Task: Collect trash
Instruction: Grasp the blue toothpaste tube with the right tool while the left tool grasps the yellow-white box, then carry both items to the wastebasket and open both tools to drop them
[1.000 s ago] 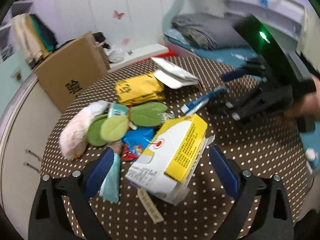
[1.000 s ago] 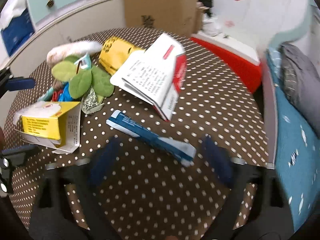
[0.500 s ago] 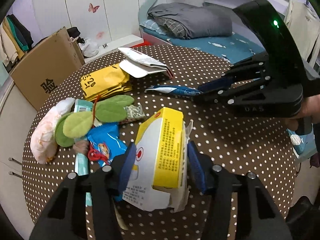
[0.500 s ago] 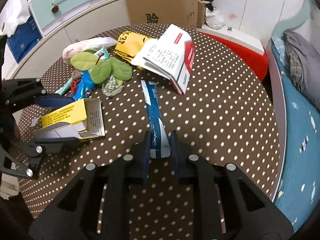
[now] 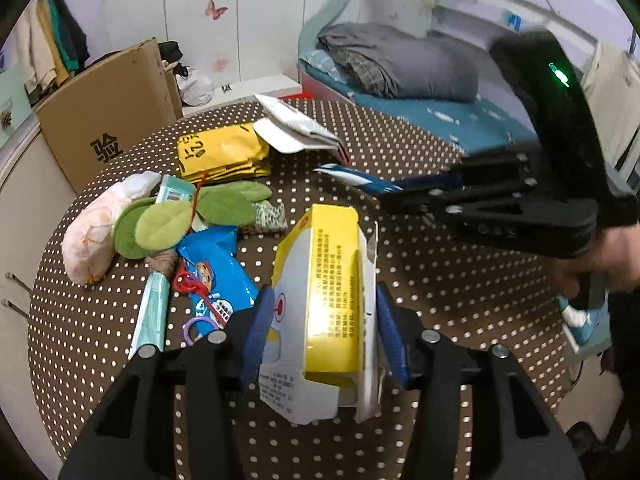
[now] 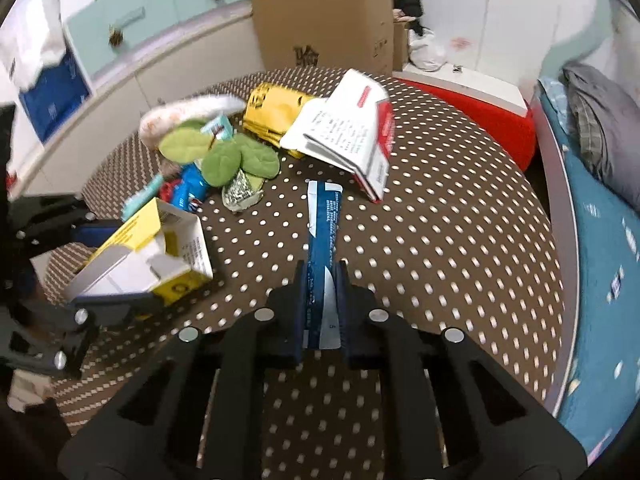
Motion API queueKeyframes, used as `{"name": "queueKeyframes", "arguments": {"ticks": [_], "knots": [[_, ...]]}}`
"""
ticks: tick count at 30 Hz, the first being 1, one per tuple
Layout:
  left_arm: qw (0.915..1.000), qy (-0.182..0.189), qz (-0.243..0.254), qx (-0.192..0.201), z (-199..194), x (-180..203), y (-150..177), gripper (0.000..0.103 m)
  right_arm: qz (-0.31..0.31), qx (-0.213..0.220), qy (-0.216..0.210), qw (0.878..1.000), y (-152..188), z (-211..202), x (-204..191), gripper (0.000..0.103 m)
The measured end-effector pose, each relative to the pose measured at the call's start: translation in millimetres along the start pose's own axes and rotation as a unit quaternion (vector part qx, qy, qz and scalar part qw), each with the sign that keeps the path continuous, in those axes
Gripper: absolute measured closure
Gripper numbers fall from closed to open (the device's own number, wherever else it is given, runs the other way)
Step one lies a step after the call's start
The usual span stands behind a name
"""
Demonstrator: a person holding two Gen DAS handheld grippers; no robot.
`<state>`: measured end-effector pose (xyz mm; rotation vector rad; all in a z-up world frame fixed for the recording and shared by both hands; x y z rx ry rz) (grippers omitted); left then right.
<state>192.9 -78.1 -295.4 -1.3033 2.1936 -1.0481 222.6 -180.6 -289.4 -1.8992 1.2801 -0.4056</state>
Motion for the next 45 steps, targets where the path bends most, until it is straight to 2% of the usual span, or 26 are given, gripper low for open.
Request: {"name": "queueKeyframes", "arguments": {"ticks": [4, 10, 16, 20, 25, 31, 36, 39, 41, 42, 43, 44, 45], "knots": [[0.9992, 0.011, -0.030, 0.025, -14, 4, -14, 0.054, 0.059, 0.031, -0.011, 0.998, 0, -32, 15, 0.089], [0.9970, 0.019, -0.039, 0.065, -29, 19, -44, 0.054, 0.101, 0.075, -0.003, 0.992, -5, -72, 36, 0.089], [0.9916, 0.012, -0.038, 0.123, -38, 47, -93, 0.054, 0.130, 0.148, 0.027, 0.980, -31, -123, 68, 0.089], [0.9912, 0.024, -0.036, 0.125, -22, 75, -114, 0.054, 0.161, 0.176, 0.062, 0.969, -31, -148, 109, 0.089], [0.9923, 0.049, -0.030, 0.110, 12, 117, -131, 0.054, 0.233, 0.164, 0.110, 0.952, 10, -156, 185, 0.089], [0.9938, 0.075, -0.017, 0.081, 55, 165, -139, 0.054, 0.312, 0.096, 0.164, 0.931, 97, -130, 273, 0.089], [0.9951, 0.089, -0.005, 0.043, 95, 201, -132, 0.054, 0.368, 0.036, 0.173, 0.913, 166, -85, 314, 0.089], [0.9953, 0.094, 0.001, 0.023, 117, 217, -129, 0.054, 0.393, 0.016, 0.168, 0.904, 190, -61, 330, 0.089], [0.9952, 0.098, 0.006, 0.010, 132, 228, -127, 0.054, 0.410, 0.006, 0.166, 0.897, 204, -53, 341, 0.085], [0.9950, 0.099, 0.008, 0.005, 140, 234, -126, 0.054, 0.422, -0.004, 0.165, 0.891, 213, -45, 348, 0.078], [0.9949, 0.100, 0.010, 0.001, 144, 238, -125, 0.054, 0.432, -0.007, 0.169, 0.886, 220, -43, 354, 0.044], [0.9947, 0.102, 0.014, -0.005, 151, 245, -124, 0.054, 0.442, -0.004, 0.179, 0.879, 226, -44, 360, 0.028], [0.9944, 0.104, 0.016, -0.011, 157, 251, -123, 0.054, 0.450, 0.008, 0.186, 0.874, 228, -49, 365, 0.028]]}}
Point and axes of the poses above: each gripper's, at about its wrist camera, not at the fingertips, and z roughly the way its jaws point, x to its right, y to its underside, the point moved 10 cm from there along z, roughly the way its jaws point, and after that the axes turned 11 degrees about x, right-handed, at the moved point
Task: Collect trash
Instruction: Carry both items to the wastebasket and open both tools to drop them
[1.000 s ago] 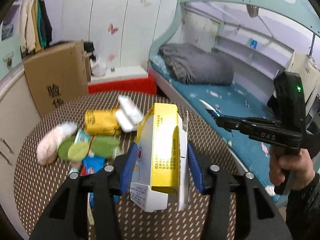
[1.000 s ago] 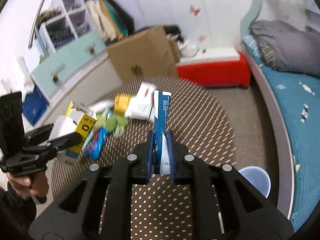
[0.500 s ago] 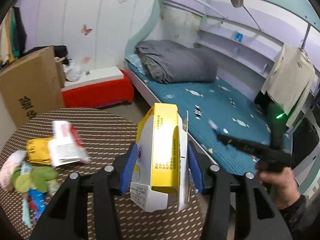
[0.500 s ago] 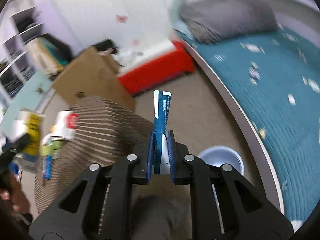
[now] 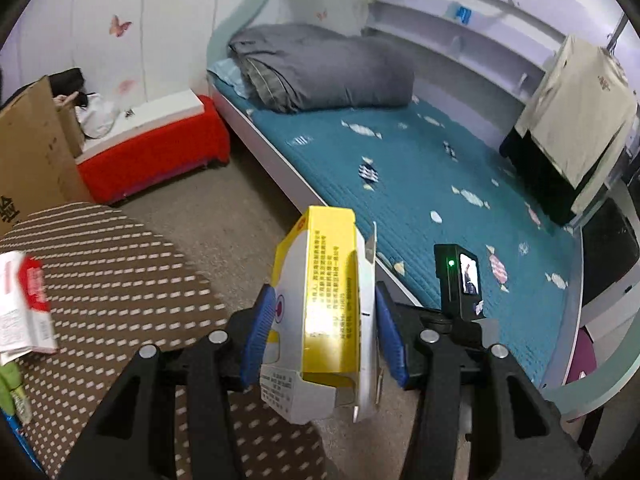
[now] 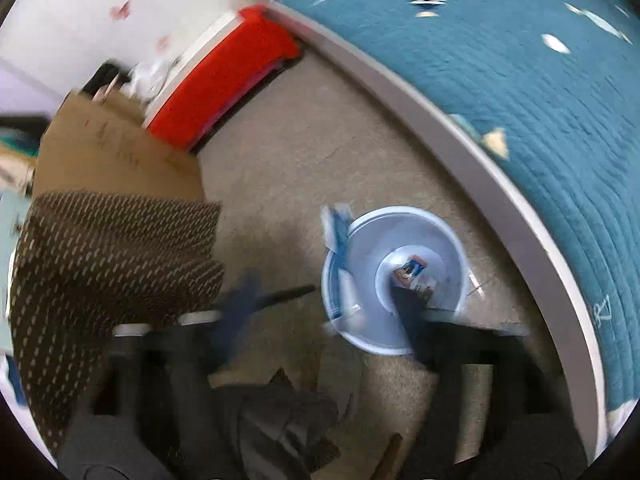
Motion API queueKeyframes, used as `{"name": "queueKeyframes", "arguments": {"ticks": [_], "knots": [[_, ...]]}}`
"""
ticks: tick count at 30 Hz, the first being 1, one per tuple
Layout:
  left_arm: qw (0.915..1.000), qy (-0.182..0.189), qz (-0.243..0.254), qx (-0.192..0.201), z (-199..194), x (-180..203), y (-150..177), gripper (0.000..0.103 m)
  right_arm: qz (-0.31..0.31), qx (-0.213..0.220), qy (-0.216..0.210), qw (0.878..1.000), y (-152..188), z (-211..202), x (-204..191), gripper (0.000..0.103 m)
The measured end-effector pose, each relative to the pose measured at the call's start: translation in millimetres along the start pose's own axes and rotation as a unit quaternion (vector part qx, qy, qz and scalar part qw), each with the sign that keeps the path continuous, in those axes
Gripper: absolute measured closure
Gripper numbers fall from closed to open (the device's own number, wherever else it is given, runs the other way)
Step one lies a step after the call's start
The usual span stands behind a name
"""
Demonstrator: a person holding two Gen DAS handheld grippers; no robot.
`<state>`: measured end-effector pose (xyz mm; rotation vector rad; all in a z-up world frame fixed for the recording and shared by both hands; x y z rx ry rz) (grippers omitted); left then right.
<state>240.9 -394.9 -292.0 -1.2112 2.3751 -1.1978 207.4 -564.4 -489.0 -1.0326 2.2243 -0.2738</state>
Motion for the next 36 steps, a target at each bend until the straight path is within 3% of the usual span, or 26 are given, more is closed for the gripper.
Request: {"name": "queueKeyframes", "arguments": {"ticks": [5, 10, 17, 19, 20, 21, 26, 36], "knots": [[0.9993, 0.008, 0.011, -0.036, 39, 21, 8, 0.054, 0.038, 0.036, -0.005, 0.999, -9, -31, 18, 0.022], [0.9960, 0.017, 0.030, -0.083, 78, 44, 22, 0.054, 0.064, 0.098, -0.010, 0.993, -28, -84, 32, 0.018], [0.9882, 0.020, 0.043, -0.145, 133, 65, 47, 0.052, 0.059, 0.138, -0.014, 0.989, -46, -130, 33, 0.014], [0.9844, 0.023, 0.051, -0.167, 143, 68, 54, 0.041, 0.059, 0.142, -0.017, 0.988, -48, -138, 31, 0.014], [0.9837, 0.018, 0.055, -0.170, 145, 68, 55, 0.019, 0.060, 0.144, -0.019, 0.988, -49, -140, 30, 0.013], [0.9843, 0.006, 0.062, -0.165, 147, 65, 53, 0.010, 0.058, 0.148, -0.020, 0.987, -50, -144, 28, 0.012], [0.9875, -0.020, 0.048, -0.149, 139, 48, 42, 0.010, 0.052, 0.159, -0.030, 0.986, -49, -155, 13, 0.006], [0.9982, -0.025, 0.025, -0.050, 43, 28, 7, 0.010, 0.028, 0.201, -0.052, 0.978, -50, -200, -44, 0.006]]}}
Point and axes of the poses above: each gripper's, at about its wrist camera, not at the fingertips, and z roughly the way its jaws point, x to its right, y to its underside, the point moved 10 cm from there along z, roughly the way its jaws point, and after that the axes turned 11 degrees about x, right-handed, at the moved point
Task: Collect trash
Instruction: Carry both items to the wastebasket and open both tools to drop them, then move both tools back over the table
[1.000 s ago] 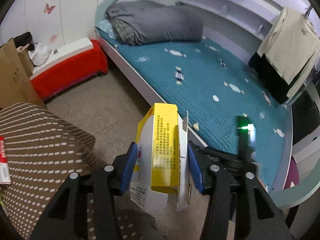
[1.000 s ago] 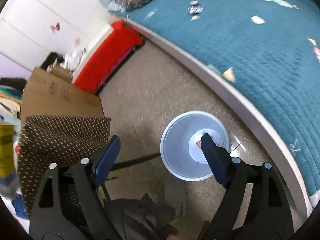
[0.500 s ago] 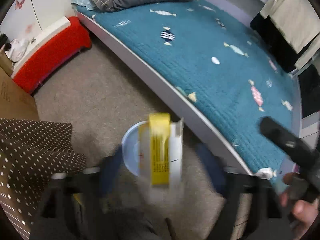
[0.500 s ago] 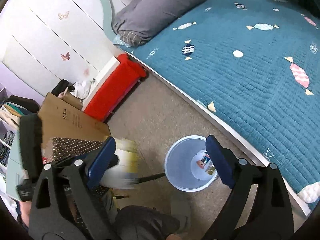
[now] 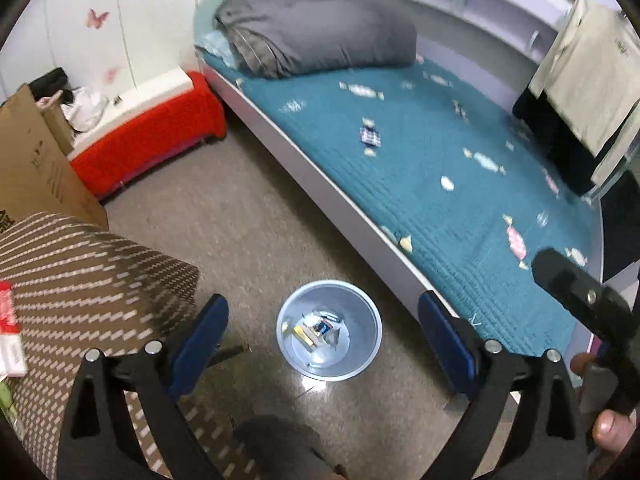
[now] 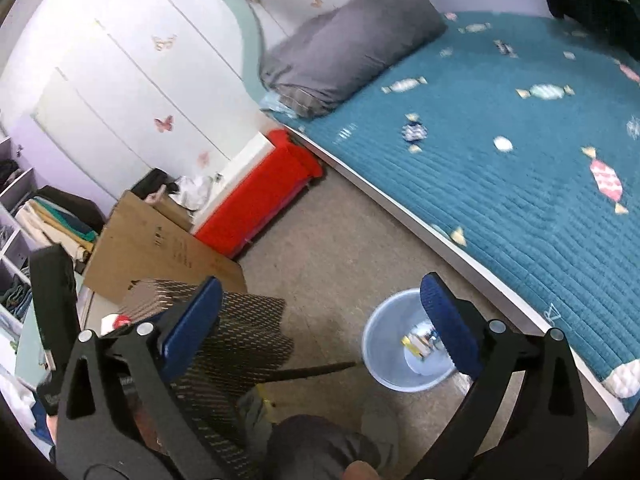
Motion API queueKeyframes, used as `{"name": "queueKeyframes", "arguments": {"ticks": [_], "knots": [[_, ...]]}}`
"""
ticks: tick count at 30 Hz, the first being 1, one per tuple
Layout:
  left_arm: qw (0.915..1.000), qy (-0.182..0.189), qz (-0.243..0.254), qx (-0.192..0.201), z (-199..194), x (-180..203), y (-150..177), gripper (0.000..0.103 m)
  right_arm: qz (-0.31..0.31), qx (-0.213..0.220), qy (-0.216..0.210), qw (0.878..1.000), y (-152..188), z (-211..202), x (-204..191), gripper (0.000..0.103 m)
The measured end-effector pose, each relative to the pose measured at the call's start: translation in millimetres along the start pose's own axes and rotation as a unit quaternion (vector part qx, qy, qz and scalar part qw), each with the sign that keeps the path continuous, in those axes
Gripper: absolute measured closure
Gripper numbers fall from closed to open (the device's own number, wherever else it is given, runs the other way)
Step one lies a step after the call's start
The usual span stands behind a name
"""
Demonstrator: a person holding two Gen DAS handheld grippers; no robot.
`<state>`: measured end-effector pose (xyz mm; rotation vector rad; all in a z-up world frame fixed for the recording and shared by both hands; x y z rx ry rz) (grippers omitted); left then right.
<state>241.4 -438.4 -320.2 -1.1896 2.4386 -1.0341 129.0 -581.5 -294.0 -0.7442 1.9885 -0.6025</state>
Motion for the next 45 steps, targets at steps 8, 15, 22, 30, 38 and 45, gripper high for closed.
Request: {"name": "queueKeyframes", "arguments": {"ticks": [8, 15, 22, 30, 38, 45], "knots": [[0.9969, -0.013, -0.015, 0.076, -96, -28, 1, 0.009, -0.077, 0.031, -0.056, 0.995, 4, -42, -94, 0.006], [0.9898, -0.040, -0.035, 0.132, -168, -70, 19, 0.008, -0.143, 0.012, -0.105, 0.984, 35, -67, -177, 0.006], [0.9797, -0.099, -0.059, 0.164, -231, -140, 53, 0.008, -0.201, 0.004, -0.132, 0.971, 63, -78, -248, 0.006], [0.9656, -0.168, -0.108, 0.167, -283, -228, 104, 0.008, -0.254, -0.050, -0.158, 0.953, 121, -62, -311, 0.006], [0.9452, -0.238, -0.170, 0.144, -311, -316, 174, 0.008, -0.344, -0.138, -0.197, 0.908, 232, -35, -372, 0.006], [0.9266, -0.279, -0.215, 0.131, -329, -364, 218, 0.008, -0.401, -0.185, -0.226, 0.868, 313, -26, -401, 0.008]]}}
Point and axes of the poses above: each gripper's, at about its wrist camera, not at the fingertips, and z roughly the way its jaws point, x to its right, y to its underside, the point moved 10 cm from there along z, roughly the way its jaws point, and after that the axes turned 11 degrees about x, right-handed, at the moved point
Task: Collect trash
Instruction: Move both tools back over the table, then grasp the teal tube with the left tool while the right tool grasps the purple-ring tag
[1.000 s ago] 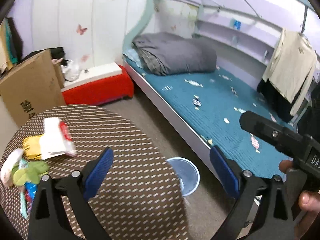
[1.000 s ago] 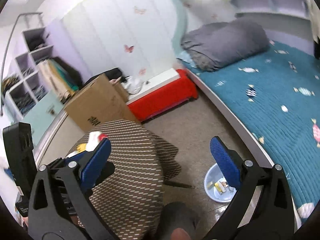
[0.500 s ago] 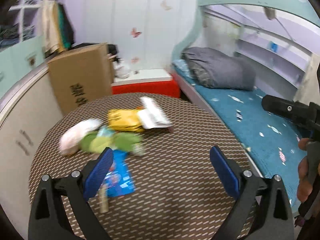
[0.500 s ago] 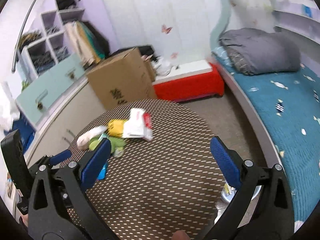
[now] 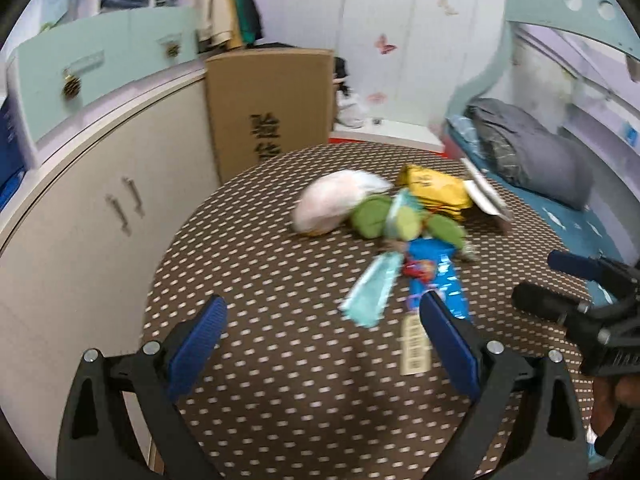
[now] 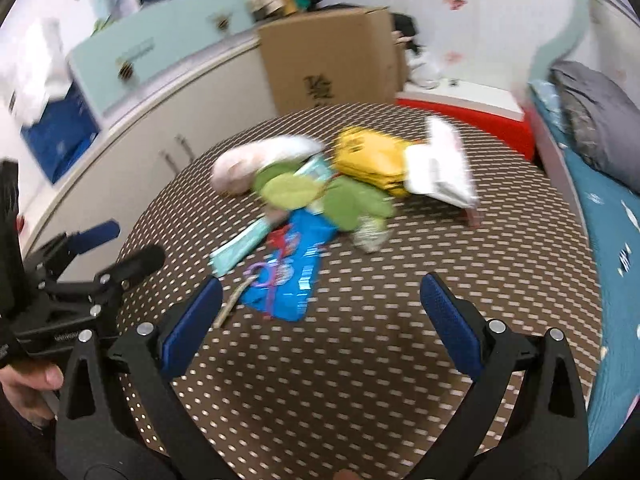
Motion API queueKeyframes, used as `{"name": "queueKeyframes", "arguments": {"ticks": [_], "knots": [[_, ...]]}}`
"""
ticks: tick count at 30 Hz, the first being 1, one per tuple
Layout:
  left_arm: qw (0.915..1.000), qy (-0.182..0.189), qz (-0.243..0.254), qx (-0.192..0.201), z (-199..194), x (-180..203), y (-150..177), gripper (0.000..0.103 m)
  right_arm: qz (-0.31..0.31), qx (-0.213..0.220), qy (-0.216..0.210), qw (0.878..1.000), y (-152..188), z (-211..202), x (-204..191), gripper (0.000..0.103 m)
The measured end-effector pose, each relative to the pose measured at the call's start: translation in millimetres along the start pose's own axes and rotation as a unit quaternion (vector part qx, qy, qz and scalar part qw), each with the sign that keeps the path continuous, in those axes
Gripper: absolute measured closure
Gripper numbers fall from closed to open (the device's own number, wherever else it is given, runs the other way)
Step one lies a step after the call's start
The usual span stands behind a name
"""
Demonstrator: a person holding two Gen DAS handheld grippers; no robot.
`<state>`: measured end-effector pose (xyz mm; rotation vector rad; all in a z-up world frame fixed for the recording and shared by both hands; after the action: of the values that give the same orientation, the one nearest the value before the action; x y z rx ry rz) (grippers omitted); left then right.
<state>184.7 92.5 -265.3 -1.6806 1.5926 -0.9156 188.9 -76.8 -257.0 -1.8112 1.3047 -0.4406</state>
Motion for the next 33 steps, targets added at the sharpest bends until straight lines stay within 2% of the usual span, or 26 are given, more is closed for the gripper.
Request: {"name": "queueKeyframes", "arguments": {"ticks": [2, 3, 5, 7, 11, 15, 18, 20, 21, 22, 23, 28, 33], "knots": [[0.9999, -0.009, -0.007, -0.004, 1, -12, 6, 0.008, -0.014, -0.006, -0.015, 1.000, 3, 11, -17, 0.020], [0.9999, -0.012, -0.008, -0.006, 1, -15, 8, 0.008, -0.019, -0.012, -0.021, 1.000, 6, 16, -24, 0.023], [0.9997, -0.021, -0.012, -0.009, 1, -23, 13, 0.008, -0.022, -0.022, -0.035, 0.999, 10, 26, -34, 0.038], [0.9995, -0.026, -0.014, -0.013, 1, -30, 18, 0.008, -0.028, -0.028, -0.042, 0.998, 13, 32, -44, 0.047], [0.9990, -0.035, -0.021, -0.017, -2, -41, 24, 0.008, -0.031, -0.027, -0.069, 0.997, 16, 35, -65, 0.055], [0.9990, -0.035, -0.021, -0.019, 2, -42, 24, 0.008, -0.041, -0.046, -0.045, 0.997, 24, 53, -67, 0.062], [0.9992, -0.031, -0.017, -0.018, 7, -37, 21, 0.008, -0.050, -0.050, -0.014, 0.997, 32, 63, -58, 0.072], [0.9995, -0.022, -0.010, -0.022, 13, -30, 19, 0.008, -0.073, -0.040, -0.003, 0.997, 30, 65, -59, 0.084], [0.9995, -0.019, -0.006, -0.024, 15, -27, 19, 0.008, -0.083, -0.039, 0.000, 0.996, 31, 64, -58, 0.086], [0.9995, -0.017, -0.003, -0.024, 18, -25, 18, 0.008, -0.080, -0.038, -0.008, 0.996, 31, 63, -58, 0.091], [0.9996, -0.013, 0.003, -0.025, 21, -21, 17, 0.008, -0.069, -0.037, -0.018, 0.997, 32, 60, -57, 0.100], [0.9990, 0.014, 0.033, -0.028, 41, 3, 9, 0.008, -0.039, -0.018, -0.052, 0.998, 29, 37, -47, 0.100], [0.9934, 0.039, 0.100, -0.041, 72, 29, 8, 0.008, -0.018, -0.005, -0.061, 0.998, 26, 19, -37, 0.100]]}}
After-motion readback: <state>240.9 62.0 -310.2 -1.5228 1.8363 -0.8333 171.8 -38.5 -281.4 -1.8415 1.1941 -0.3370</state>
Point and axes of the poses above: each gripper's, at about its wrist camera, not at the fingertips, and z roughly the way its jaws point, x to its right, y to its underside, the point moved 10 cm from there along z, roughly the way its jaws point, and after that the axes turned 11 degrees about x, right-handed, at the moved point
